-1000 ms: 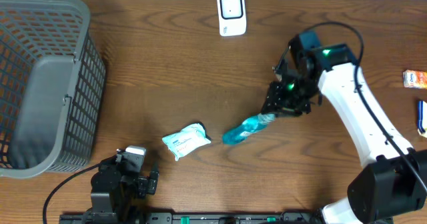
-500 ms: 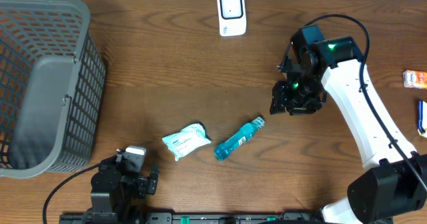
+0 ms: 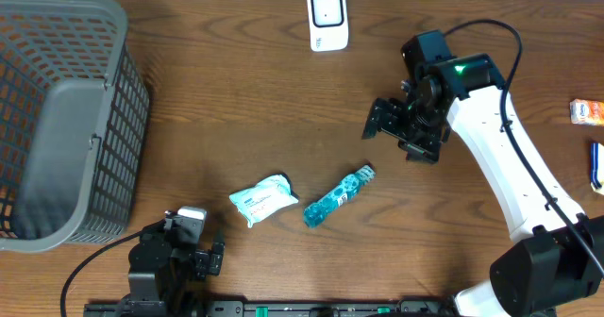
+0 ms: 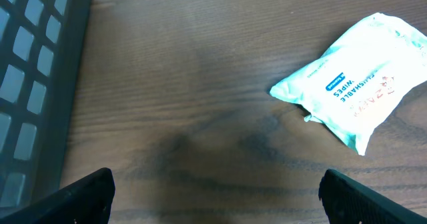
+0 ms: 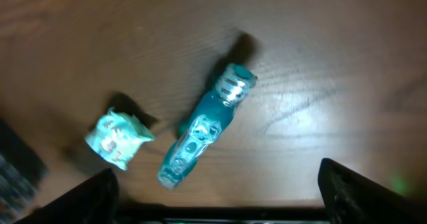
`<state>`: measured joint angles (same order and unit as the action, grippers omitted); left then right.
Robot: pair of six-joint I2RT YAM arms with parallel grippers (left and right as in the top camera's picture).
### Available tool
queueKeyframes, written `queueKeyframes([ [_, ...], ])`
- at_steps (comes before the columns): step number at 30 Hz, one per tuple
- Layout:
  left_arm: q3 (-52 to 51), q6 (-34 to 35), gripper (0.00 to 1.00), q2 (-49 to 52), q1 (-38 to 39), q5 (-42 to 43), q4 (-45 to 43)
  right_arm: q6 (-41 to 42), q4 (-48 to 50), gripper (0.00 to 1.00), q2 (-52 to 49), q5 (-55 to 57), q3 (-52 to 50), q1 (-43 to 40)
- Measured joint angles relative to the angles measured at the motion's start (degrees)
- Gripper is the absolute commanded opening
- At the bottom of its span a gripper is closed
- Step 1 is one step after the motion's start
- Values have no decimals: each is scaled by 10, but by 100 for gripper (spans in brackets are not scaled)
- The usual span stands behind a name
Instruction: Scan the item barcode
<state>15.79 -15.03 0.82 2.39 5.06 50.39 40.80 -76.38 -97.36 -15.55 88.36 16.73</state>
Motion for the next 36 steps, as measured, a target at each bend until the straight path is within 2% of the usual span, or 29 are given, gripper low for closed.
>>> queueKeyframes([
  [4, 0, 0, 98, 0, 0, 0, 0, 151, -60, 89, 0, 17, -4, 4],
  [8, 0, 0, 98, 0, 0, 0, 0, 285, -11, 86, -4, 29, -26, 45],
  [13, 0, 0, 98, 0, 0, 0, 0, 364, 44, 88, -40, 38, -31, 116],
  [18, 0, 0, 98, 0, 0, 0, 0, 398, 56, 83, -104, 49, -31, 139],
  [24, 0, 0, 98, 0, 0, 0, 0, 402, 71, 82, -167, 50, -34, 138],
  [36, 0, 0, 98, 0, 0, 0, 0, 388, 66, 62, -246, 36, -34, 139],
])
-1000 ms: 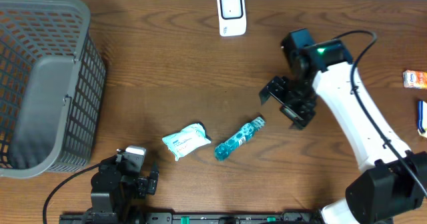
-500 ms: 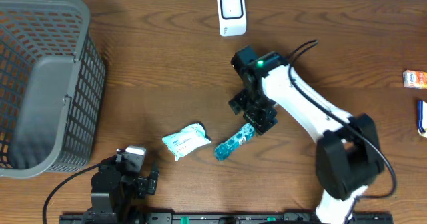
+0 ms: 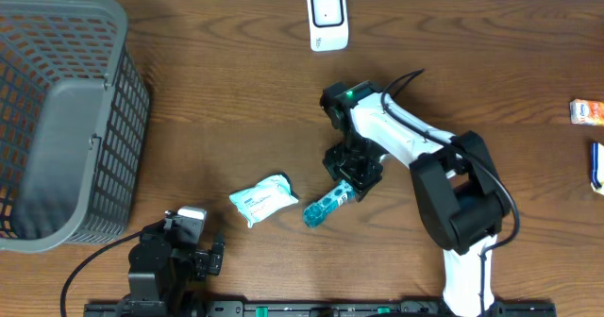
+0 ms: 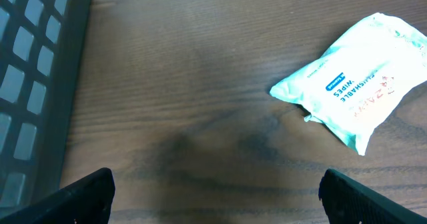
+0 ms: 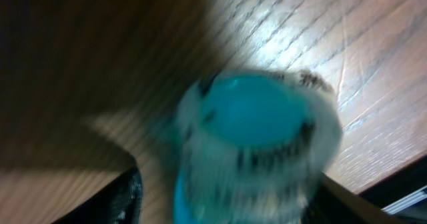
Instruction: Scan the item barcode
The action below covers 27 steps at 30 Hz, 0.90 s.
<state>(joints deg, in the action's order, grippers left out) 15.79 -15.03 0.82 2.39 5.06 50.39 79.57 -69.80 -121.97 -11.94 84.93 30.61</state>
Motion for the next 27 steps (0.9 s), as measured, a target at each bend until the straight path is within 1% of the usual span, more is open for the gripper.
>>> queueKeyframes([
  [9, 0, 0, 98, 0, 0, 0, 0, -2, 9, 43, -2, 17, -6, 13],
  [10, 0, 0, 98, 0, 0, 0, 0, -1, 9, 40, -1, 18, -9, 16],
  [13, 0, 0, 98, 0, 0, 0, 0, 1, 7, 25, 3, 18, -16, 22],
  [14, 0, 0, 98, 0, 0, 0, 0, 2, 7, 22, 4, 17, -18, 23],
  [17, 0, 0, 98, 0, 0, 0, 0, 5, 6, 20, 5, 15, -21, 23],
  [22, 0, 0, 98, 0, 0, 0, 0, 1, 6, 7, 5, 14, -21, 23],
  [27, 0, 0, 98, 0, 0, 0, 0, -34, 6, 3, 5, 10, -21, 17],
])
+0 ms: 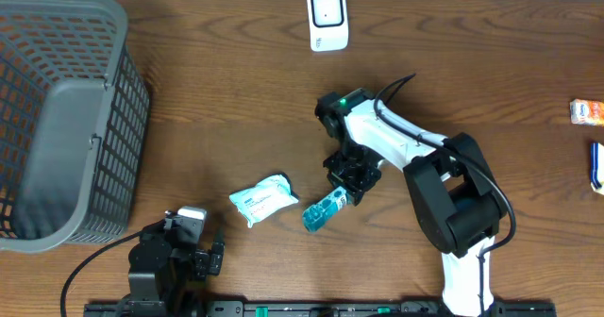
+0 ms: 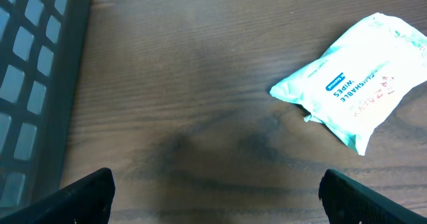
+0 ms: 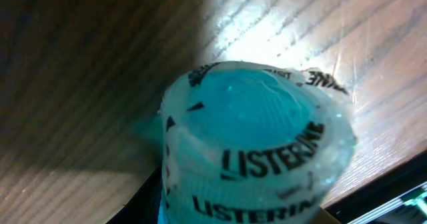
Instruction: Scan the item barcode
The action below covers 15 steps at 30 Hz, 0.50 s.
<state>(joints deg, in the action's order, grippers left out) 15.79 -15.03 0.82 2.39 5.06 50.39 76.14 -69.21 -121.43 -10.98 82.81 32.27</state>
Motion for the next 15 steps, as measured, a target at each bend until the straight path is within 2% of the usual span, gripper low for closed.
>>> queueKeyframes([
  [4, 0, 0, 98, 0, 0, 0, 0, -66, 2, 1, -1, -10, 1, -14],
  [10, 0, 0, 98, 0, 0, 0, 0, -207, 13, 1, -9, -36, 33, -48],
  [15, 0, 0, 98, 0, 0, 0, 0, -380, 14, 1, -3, -137, 60, -85],
])
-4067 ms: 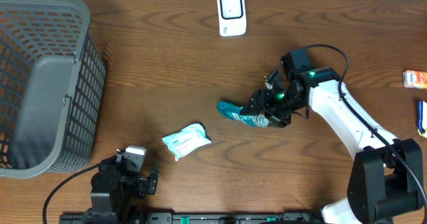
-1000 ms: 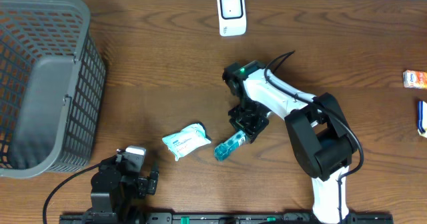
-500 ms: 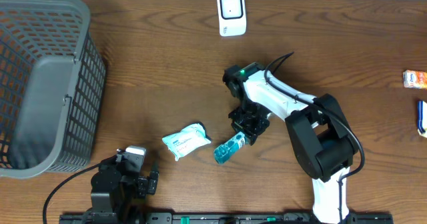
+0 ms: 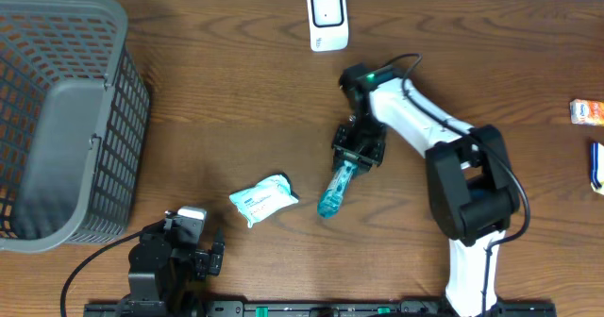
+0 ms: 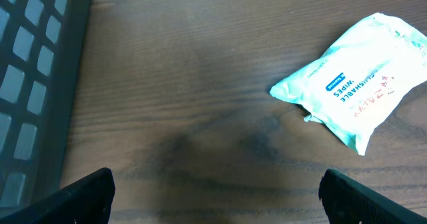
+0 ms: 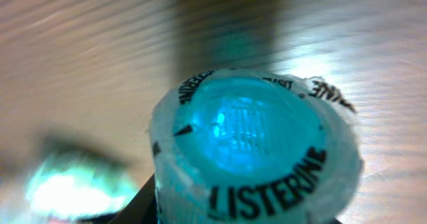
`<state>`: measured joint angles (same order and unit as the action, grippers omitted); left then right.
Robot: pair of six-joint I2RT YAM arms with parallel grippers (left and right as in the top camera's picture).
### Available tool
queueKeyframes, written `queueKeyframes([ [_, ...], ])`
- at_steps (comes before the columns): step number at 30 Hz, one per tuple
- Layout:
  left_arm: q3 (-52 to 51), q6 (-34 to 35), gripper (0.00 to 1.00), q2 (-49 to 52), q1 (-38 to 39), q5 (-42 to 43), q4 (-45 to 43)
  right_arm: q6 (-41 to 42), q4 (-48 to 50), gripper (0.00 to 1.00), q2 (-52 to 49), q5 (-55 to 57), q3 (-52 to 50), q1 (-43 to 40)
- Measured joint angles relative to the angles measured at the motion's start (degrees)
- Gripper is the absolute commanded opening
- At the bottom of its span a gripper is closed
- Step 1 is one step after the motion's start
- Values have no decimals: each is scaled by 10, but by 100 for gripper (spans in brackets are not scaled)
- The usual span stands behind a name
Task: Scan the item barcode
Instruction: 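Lift the bottle upright with the right gripper toward the scanner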
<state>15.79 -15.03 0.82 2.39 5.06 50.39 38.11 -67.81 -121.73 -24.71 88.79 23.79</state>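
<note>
A blue Listerine bottle [image 4: 335, 190] hangs from my right gripper [image 4: 358, 153], which is shut on its cap end at the table's middle. In the right wrist view the cap [image 6: 253, 147] fills the frame and hides the fingers. The white scanner [image 4: 327, 19] stands at the far edge, beyond the gripper. A pale wipes packet [image 4: 262, 199] lies left of the bottle and also shows as the packet [image 5: 360, 91] in the left wrist view. My left gripper [image 5: 217, 197] rests open at the near left, nothing between its fingers.
A grey mesh basket [image 4: 57, 119] takes up the left side of the table. An orange box [image 4: 586, 111] and a blue item [image 4: 597, 166] lie at the right edge.
My right gripper has shifted up and to the right with the bottle. The bottle has swung from a diagonal lie to pointing nearly straight at the front edge. The left arm is unchanged.
My right gripper was open, up and to the right of the bottle lying on the table. Then it was down over the bottle's cap end, then shut on it. Now it holds the bottle a little farther from the wipes packet.
</note>
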Motion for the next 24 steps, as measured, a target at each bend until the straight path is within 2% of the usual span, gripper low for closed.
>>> queueKeyframes([
  [4, 0, 0, 98, 0, 0, 0, 0, -194, -22, 1, 27, -117, 3, -29],
  [9, 0, 0, 98, 0, 0, 0, 0, -447, -101, 1, 95, -226, 3, -51],
  [14, 0, 0, 98, 0, 0, 0, 0, -623, -156, 1, 150, -268, 5, -52],
  [18, 0, 0, 98, 0, 0, 0, 0, -706, -167, 1, 177, -280, 5, -52],
  [24, 0, 0, 98, 0, 0, 0, 0, -751, -160, 1, 195, -284, 5, -52],
])
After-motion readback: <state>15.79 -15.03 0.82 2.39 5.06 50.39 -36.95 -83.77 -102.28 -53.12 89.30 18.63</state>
